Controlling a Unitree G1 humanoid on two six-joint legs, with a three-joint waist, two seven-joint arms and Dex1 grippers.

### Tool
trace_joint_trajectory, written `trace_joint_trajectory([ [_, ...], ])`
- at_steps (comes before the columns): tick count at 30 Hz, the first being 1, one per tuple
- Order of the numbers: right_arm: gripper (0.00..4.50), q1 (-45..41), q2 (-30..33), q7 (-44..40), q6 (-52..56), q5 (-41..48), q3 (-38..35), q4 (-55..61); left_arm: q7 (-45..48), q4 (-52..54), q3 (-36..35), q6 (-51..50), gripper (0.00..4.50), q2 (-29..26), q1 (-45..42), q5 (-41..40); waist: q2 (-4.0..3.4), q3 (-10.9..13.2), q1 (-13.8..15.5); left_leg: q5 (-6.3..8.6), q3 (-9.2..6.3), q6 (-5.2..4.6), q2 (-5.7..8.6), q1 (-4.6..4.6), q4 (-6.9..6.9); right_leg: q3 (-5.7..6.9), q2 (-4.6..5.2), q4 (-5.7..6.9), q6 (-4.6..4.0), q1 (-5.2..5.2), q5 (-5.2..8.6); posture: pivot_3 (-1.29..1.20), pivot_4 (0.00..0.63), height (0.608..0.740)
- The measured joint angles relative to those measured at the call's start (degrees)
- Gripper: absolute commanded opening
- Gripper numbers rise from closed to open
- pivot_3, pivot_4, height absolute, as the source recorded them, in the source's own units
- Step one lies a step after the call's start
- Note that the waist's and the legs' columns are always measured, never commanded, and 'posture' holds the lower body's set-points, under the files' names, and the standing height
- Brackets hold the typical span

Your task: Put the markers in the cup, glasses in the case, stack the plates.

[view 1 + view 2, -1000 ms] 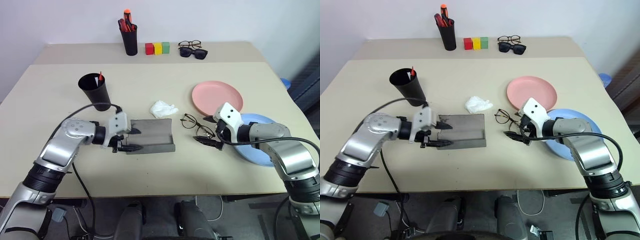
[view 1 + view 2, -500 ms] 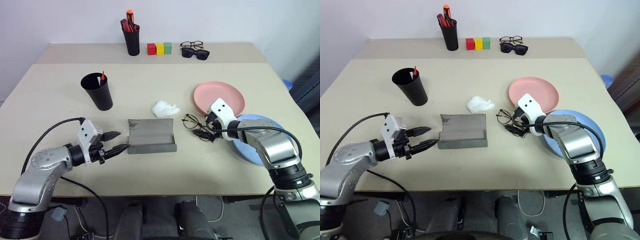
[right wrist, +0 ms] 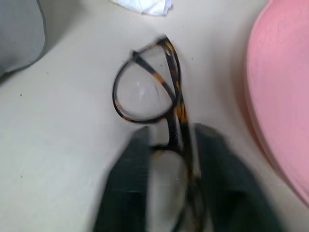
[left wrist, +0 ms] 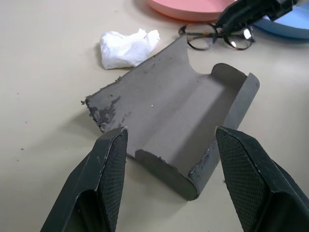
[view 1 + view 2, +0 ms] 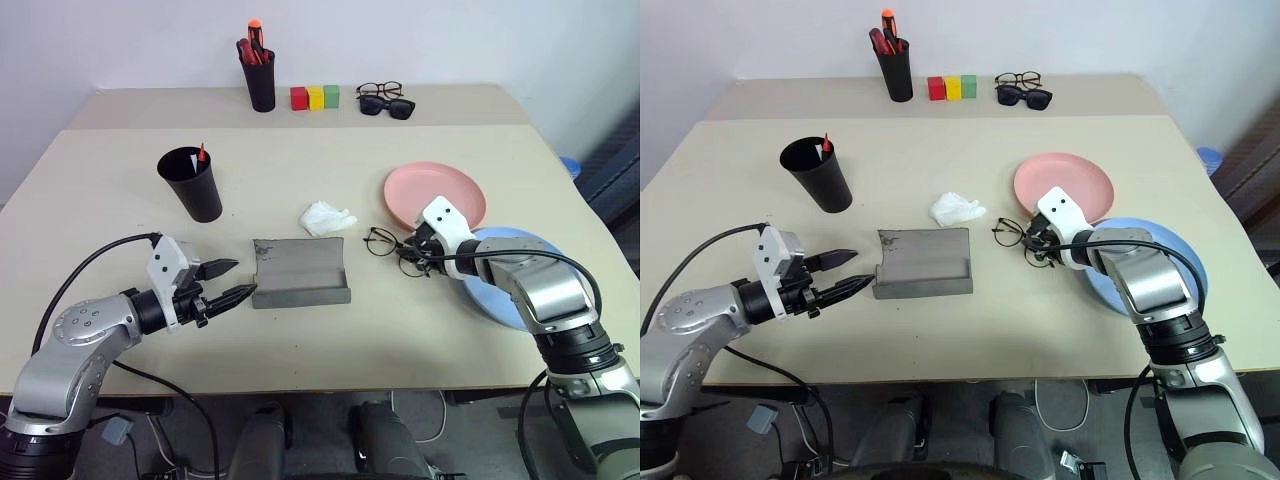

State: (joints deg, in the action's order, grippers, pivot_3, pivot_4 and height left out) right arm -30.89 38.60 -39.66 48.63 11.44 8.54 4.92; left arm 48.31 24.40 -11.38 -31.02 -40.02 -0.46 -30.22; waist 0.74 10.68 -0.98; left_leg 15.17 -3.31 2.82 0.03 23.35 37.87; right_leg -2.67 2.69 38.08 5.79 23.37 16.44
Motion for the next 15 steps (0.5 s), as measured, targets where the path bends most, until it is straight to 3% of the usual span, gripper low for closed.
trace_joint_trajectory([
  [15, 0.07, -0.4, 0.5, -0.5, -0.2, -1.5, 1.2, 1.8, -1.1, -0.6, 0.7, 0.9, 2.94, 0.0, 0.4, 0.5, 0.0, 0.0, 0.0, 0.0, 0.0, 0.0, 0.0, 0.0, 0.0, 0.0, 0.0, 0.0, 0.0, 0.0, 0.0, 0.0, 0.15, 0.74],
])
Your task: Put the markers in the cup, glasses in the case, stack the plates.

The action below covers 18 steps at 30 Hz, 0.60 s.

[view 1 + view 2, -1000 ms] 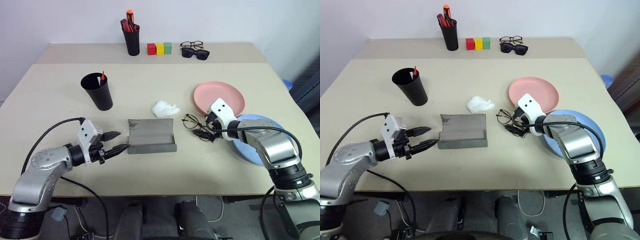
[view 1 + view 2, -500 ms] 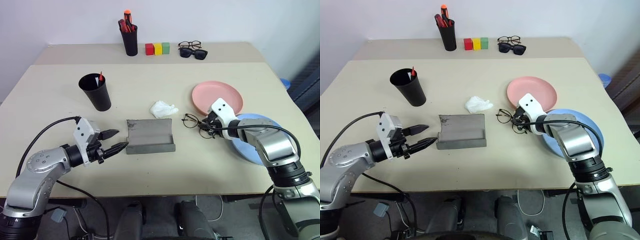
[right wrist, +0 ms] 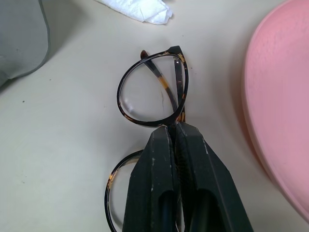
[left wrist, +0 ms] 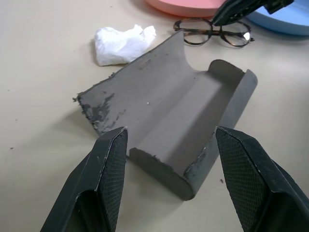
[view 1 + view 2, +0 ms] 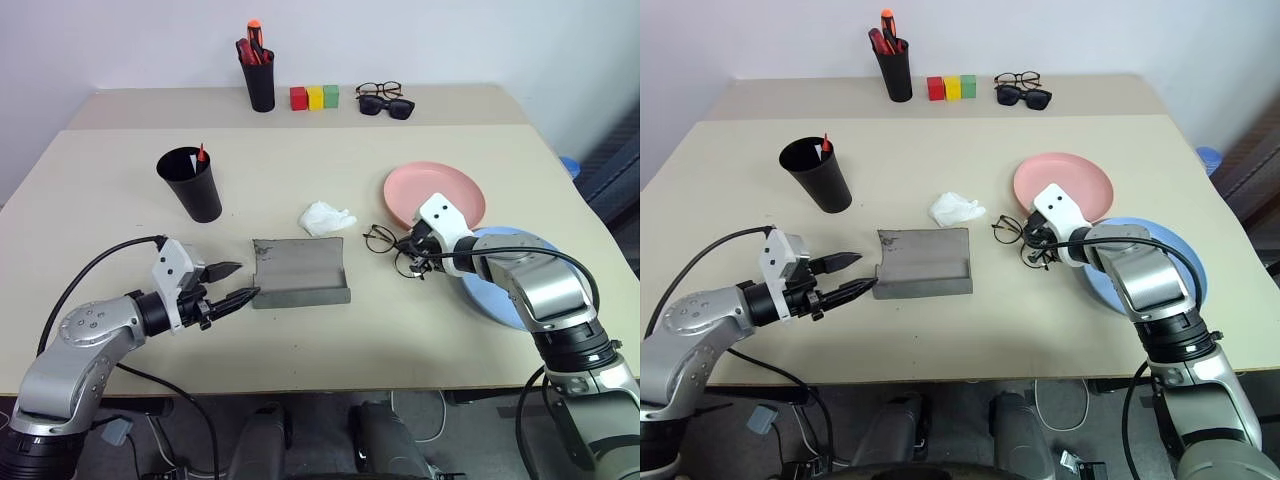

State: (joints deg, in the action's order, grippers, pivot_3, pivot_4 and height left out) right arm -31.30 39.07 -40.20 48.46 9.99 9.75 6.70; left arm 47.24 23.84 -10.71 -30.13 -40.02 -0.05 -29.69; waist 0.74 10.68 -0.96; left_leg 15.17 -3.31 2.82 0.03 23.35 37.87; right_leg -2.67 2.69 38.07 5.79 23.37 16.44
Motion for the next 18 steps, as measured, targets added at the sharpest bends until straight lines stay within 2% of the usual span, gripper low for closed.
trace_joint_trajectory([
  [7, 0.07, -4.3, -0.2, -5.7, -6.5, 1.0, 1.2, 9.0, -1.4, -6.5, -4.4, 4.6, 2.94, -0.6, 1.7, 3.0, -0.02, 0.0, -0.2, 0.01, 0.0, -0.01, -0.02, 0.0, -0.02, 0.0, -0.01, 0.0, 0.0, 0.04, 0.0, 0.0, 0.15, 0.74],
  [10, 0.07, -7.3, -2.9, -8.3, -9.9, 0.8, 5.6, 10.5, -1.0, -10.6, -6.0, 6.1, 2.94, -1.2, 2.6, 3.9, 0.0, 0.0, -0.2, 0.01, -0.02, -0.01, -0.03, 0.0, -0.02, 0.03, -0.01, -0.01, 0.0, 0.02, 0.0, 0.0, 0.15, 0.74],
  [14, 0.07, -10.3, -9.4, -9.7, -15.0, -1.8, 13.3, 5.6, 0.5, -12.5, -7.1, 7.1, 2.94, -2.5, 3.7, 4.1, -0.01, 0.0, -0.2, 0.01, 0.0, -0.01, -0.02, 0.0, -0.01, 0.03, 0.05, -0.01, 0.0, 0.04, 0.0, 0.0, 0.15, 0.74],
  [18, 0.07, -14.2, -13.3, -10.3, -21.4, -5.2, 16.5, -2.5, 0.9, -11.9, -8.3, 7.0, 2.94, -2.6, 4.3, 3.9, 0.0, 0.0, 0.1, 0.01, -0.02, 0.0, -0.01, 0.01, -0.01, 0.05, 0.1, -0.01, 0.0, 0.03, 0.0, 0.0, 0.15, 0.74],
])
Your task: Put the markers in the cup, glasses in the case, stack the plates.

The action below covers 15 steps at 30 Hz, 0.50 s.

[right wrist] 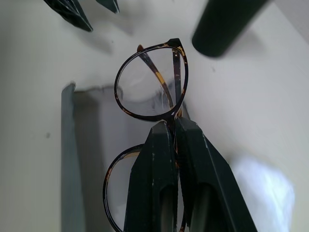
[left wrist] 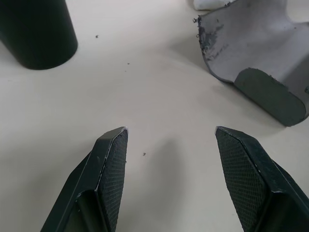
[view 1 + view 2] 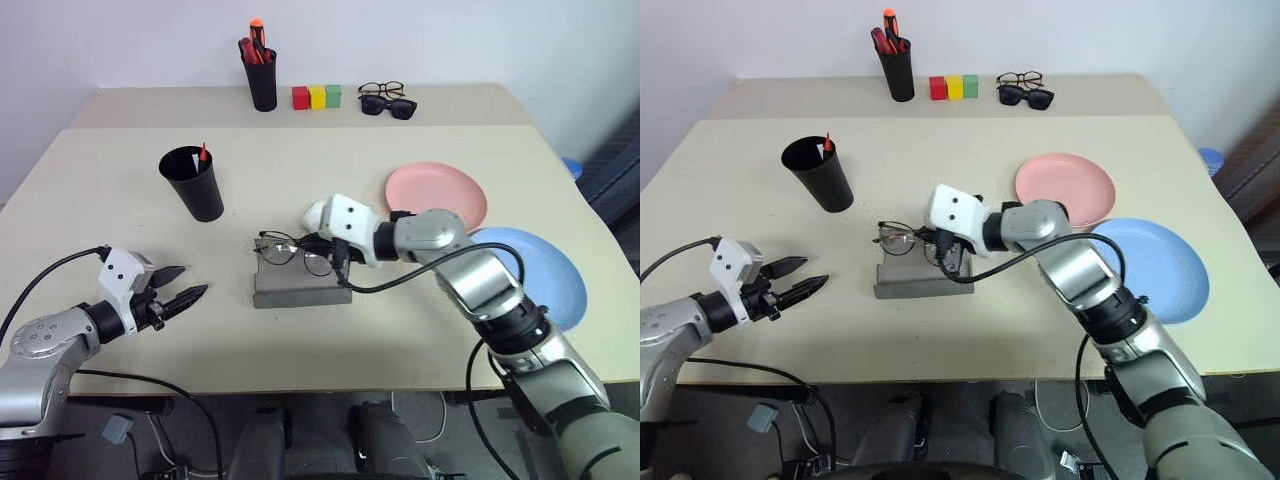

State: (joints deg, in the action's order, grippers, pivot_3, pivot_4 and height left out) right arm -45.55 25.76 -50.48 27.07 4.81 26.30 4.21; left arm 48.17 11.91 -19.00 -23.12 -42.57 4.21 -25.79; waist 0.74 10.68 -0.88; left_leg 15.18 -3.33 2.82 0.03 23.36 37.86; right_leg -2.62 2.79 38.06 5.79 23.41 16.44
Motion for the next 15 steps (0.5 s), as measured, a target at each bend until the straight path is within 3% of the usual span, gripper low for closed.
trace_joint_trajectory([
  [4, 0.07, 0.3, 0.2, -1.7, -4.0, -2.5, 0.7, -4.2, -0.9, 2.5, -0.3, -0.1, 2.94, 0.5, 1.2, -0.3, 0.0, 0.0, 0.0, 0.01, 0.0, 0.0, -0.01, 0.01, -0.03, 0.01, 0.07, -0.01, 0.0, 0.02, 0.0, 0.0, 0.15, 0.74],
  [15, 0.07, 6.2, 1.8, -5.0, -6.3, -6.5, 2.5, -2.0, -2.7, 5.0, -0.4, -1.4, 2.94, 1.2, 1.4, -1.2, 0.0, 0.0, -0.2, 0.01, 0.0, 0.0, 0.02, -0.01, -0.07, 0.02, 0.01, 0.0, 0.0, 0.03, 0.0, 0.0, 0.15, 0.74],
])
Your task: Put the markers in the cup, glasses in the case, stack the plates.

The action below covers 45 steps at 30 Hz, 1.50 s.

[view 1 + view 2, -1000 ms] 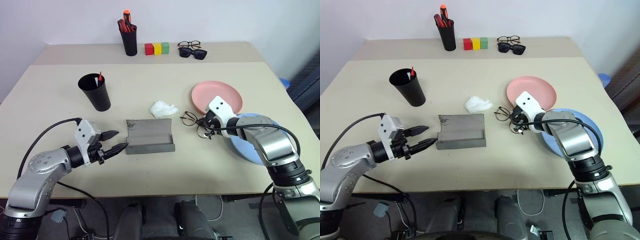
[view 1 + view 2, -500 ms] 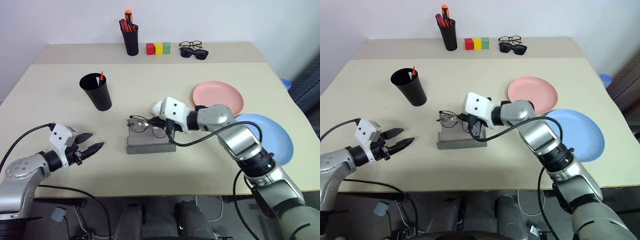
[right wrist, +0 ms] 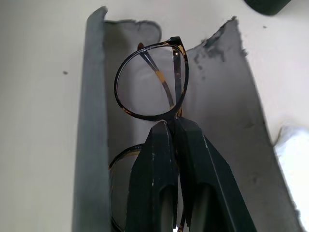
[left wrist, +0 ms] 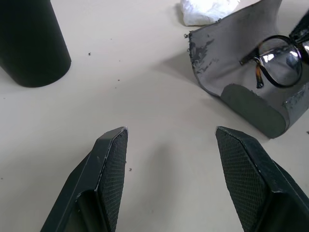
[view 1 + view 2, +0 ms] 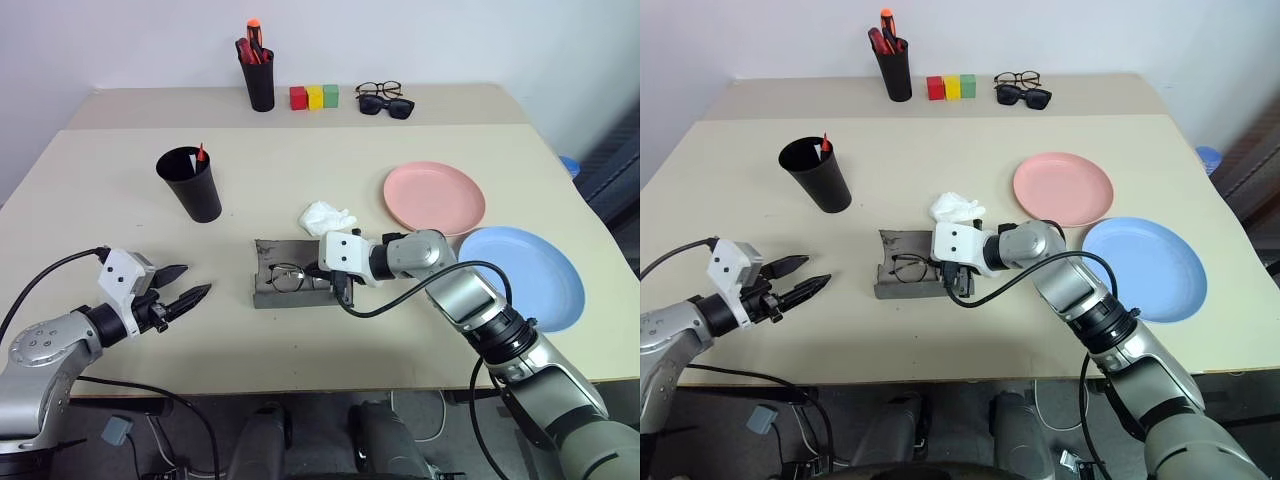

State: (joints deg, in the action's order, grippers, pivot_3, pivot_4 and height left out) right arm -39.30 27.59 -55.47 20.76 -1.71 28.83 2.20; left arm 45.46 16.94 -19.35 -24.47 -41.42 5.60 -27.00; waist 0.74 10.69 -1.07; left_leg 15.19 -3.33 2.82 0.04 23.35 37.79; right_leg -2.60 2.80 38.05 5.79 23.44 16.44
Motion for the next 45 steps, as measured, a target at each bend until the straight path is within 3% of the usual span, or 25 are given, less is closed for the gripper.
trace_joint_trajectory([
  [2, 0.07, 0.1, -0.6, 0.2, 0.2, -0.5, 0.0, 0.0, 0.0, -0.3, 0.3, 0.0, 2.94, 0.0, -1.7, 0.1, 0.0, 0.0, 0.0, 0.0, 0.0, 0.0, 0.0, 0.0, 0.0, 0.0, -0.01, 0.0, 0.0, 0.0, 0.0, 0.0, 0.15, 0.74],
  [3, 0.34, 0.0, -1.1, 0.2, 0.2, -0.6, 0.0, 0.0, 0.0, -0.5, 0.5, 0.0, 2.94, 0.0, -2.4, 0.1, 0.0, 0.0, 0.0, 0.0, 0.01, 0.0, 0.01, 0.0, 0.0, 0.0, 0.0, 0.0, 0.0, 0.0, 0.0, 0.0, 0.15, 0.74],
  [5, 1.03, 0.0, -1.9, 0.2, 0.7, -0.5, 0.0, 0.1, 0.0, -1.1, 0.9, 0.0, 2.94, 0.0, -3.7, 0.3, 0.0, 0.0, 0.0, 0.0, 0.01, 0.0, 0.01, 0.0, 0.0, 0.0, 0.01, 0.0, 0.0, 0.0, 0.0, 0.0, 0.15, 0.74],
  [9, 2.94, 0.0, -2.8, 1.0, 2.6, 0.0, -1.3, 1.0, -0.1, -1.3, 2.4, -0.2, 2.94, 0.6, -6.8, 0.1, 0.0, 0.0, 0.2, 0.0, -0.01, 0.0, 0.02, 0.01, 0.01, 0.0, 0.0, 0.01, 0.0, -0.01, 0.0, 0.0, 0.15, 0.74],
  [11, 2.94, 0.0, -3.1, 1.6, 2.7, 0.9, -3.1, 2.1, -0.9, -1.5, 3.2, -2.5, 2.94, 1.3, -10.2, -1.0, 0.0, 0.0, 0.4, 0.0, -0.03, 0.0, 0.03, 0.02, 0.03, 0.01, 0.01, 0.0, 0.01, -0.03, 0.0, 0.0, 0.15, 0.74],
  [17, 2.98, 1.8, -1.2, 1.9, 4.5, 5.4, -10.5, 9.5, -5.5, -4.1, 12.0, -12.4, 0.08, 5.3, -27.6, -0.7, 0.02, 0.0, 0.6, 0.0, -0.1, 0.0, 0.14, 0.03, 0.09, 0.07, 0.0, 0.0, 0.02, -0.09, -0.01, 0.0, 0.15, 0.74],
  [21, 2.98, 6.8, 1.0, 2.4, 7.7, 8.7, -14.8, 14.1, -10.5, -11.9, 20.6, -24.0, 0.08, 10.2, -41.8, 1.8, 0.06, 0.0, 0.3, 0.0, -0.08, 0.0, 0.17, 0.04, 0.15, 0.09, -0.06, 0.01, 0.03, -0.14, -0.01, 0.0, 0.15, 0.74],
  [24, 2.98, 11.5, 3.6, 3.0, 10.5, 11.0, -18.3, 17.0, -12.9, -17.8, 21.1, -30.4, 0.08, 13.8, -47.9, 1.8, 0.06, 0.0, -0.3, 0.02, -0.09, -0.04, 0.1, 0.04, 0.12, 0.02, -0.16, 0.04, 0.03, -0.03, 0.0, 0.0, 0.15, 0.74],
  [29, 2.98, 16.7, 5.9, 5.0, 14.7, 14.4, -23.4, 22.7, -9.1, -24.1, 27.0, -38.3, 0.08, 11.7, -53.6, 2.3, 0.05, 0.0, -1.1, 0.01, -0.09, -0.03, 0.1, 0.04, 0.11, -0.01, -0.16, 0.08, 0.02, -0.01, 0.0, 0.0, 0.15, 0.74],
  [36, 2.98, 18.3, 6.1, 8.9, 16.5, 15.6, -24.8, 24.8, -1.7, -24.2, 32.2, -42.1, 0.08, 8.3, -54.1, 2.6, 0.05, 0.0, -1.3, 0.01, -0.09, -0.02, 0.1, 0.04, 0.12, -0.02, -0.14, 0.06, 0.03, -0.03, 0.0, 0.0, 0.15, 0.74],
  [45, 2.98, 16.7, 6.0, 10.8, 14.7, 15.4, -24.4, 21.8, 0.0, -5.7, 29.2, -45.1, 0.08, 2.0, -43.2, -1.4, 0.05, 0.0, -1.3, 0.01, -0.08, -0.02, 0.06, 0.04, 0.1, -0.07, -0.11, 0.06, 0.03, -0.03, 0.01, 0.0, 0.15, 0.74],
])
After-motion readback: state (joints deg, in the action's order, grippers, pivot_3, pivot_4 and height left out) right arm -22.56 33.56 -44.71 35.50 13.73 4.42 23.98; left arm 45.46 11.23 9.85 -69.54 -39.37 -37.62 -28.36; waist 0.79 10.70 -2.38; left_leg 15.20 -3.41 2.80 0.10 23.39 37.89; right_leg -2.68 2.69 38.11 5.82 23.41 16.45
